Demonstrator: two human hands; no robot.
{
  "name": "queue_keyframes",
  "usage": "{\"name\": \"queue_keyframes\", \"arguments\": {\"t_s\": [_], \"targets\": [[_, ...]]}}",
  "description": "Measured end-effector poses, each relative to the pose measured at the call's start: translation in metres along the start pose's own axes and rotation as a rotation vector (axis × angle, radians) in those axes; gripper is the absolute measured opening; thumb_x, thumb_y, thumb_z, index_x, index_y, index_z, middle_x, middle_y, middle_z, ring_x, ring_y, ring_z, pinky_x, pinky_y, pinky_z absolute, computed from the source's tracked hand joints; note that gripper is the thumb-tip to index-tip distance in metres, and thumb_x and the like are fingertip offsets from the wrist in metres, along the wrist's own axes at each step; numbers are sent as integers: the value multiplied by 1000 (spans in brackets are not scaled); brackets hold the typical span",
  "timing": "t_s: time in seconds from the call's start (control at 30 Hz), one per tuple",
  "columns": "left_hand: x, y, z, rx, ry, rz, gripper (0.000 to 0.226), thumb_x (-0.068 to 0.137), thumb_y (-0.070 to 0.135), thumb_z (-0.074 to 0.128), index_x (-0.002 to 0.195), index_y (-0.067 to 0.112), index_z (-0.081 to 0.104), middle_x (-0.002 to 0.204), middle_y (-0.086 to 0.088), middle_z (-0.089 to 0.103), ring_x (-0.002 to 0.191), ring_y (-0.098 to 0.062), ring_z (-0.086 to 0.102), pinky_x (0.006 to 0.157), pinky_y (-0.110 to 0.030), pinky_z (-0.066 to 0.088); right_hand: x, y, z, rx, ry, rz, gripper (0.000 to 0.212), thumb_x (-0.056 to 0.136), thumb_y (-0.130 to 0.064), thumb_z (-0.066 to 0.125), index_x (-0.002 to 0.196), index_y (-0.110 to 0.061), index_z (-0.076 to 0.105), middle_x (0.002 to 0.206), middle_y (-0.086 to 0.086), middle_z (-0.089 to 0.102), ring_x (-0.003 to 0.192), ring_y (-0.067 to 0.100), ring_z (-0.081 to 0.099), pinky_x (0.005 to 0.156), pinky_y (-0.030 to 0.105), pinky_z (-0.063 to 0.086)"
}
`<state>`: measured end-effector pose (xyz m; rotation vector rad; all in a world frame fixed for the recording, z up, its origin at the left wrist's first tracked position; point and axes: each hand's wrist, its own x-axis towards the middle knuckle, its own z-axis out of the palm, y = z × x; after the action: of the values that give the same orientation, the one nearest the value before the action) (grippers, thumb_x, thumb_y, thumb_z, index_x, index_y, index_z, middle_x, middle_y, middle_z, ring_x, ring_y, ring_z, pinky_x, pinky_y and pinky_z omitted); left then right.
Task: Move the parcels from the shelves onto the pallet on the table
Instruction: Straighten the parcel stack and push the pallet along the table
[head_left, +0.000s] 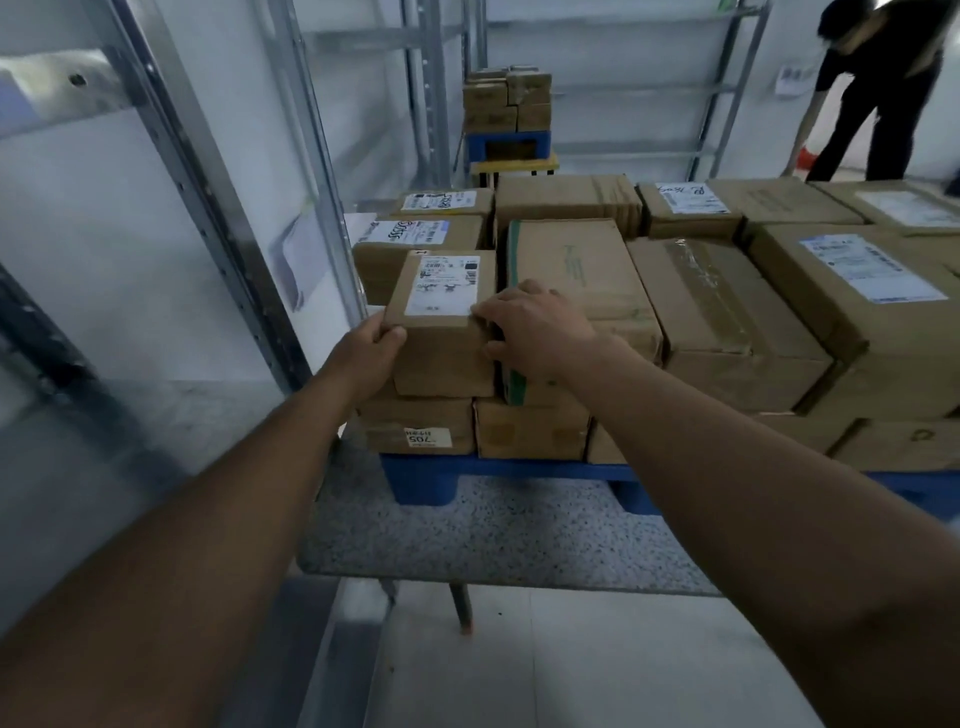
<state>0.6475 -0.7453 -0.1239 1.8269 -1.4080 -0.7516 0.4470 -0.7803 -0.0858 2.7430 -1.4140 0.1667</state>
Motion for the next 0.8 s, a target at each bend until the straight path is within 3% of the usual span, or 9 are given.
{"name": "queue_keyframes", "arguments": {"t_s": [0.1, 0.27, 0.53, 0.67, 0.8], "targets": [[2, 0, -2, -33, -48, 19, 42, 94, 39, 41, 135, 29, 45, 130, -7, 52, 116, -28, 51, 101, -47, 42, -2, 1, 1, 20, 22, -5, 39, 95, -29, 49, 135, -26, 48, 133, 5, 51, 123, 24, 41, 99, 40, 38], [4, -1, -4, -13, -79, 6, 69, 75, 53, 38, 139, 29, 41, 135, -5, 50, 120, -27, 49, 104, -47, 39, -5, -1, 3, 51, 45, -23, 36, 96, -26, 50, 132, -27, 51, 128, 2, 54, 117, 22, 44, 96, 37, 41], [9, -5, -5, -44, -103, 45, 56, 89, 50, 43, 140, 27, 41, 136, -3, 49, 120, -23, 48, 104, -46, 39, -5, 0, -1, 69, 58, 11, 39, 94, -33, 51, 133, -28, 50, 125, 2, 51, 116, 21, 44, 96, 36, 40], [23, -9, -17, -7, -7, 28, 62, 88, 57, 38, 141, 25, 39, 139, -7, 47, 124, -26, 46, 104, -50, 37, 3, 2, -10, 141, 121, 70, 45, 93, -41, 52, 136, -27, 47, 134, 1, 47, 123, 20, 42, 97, 36, 38], [41, -7, -26, 27, 97, 48, 53, 96, 50, 34, 141, 23, 37, 143, -7, 44, 127, -28, 44, 105, -50, 38, 17, 8, -12, 162, 149, 113, 43, 93, -37, 52, 135, -27, 49, 135, 0, 47, 125, 19, 40, 99, 37, 38]]}}
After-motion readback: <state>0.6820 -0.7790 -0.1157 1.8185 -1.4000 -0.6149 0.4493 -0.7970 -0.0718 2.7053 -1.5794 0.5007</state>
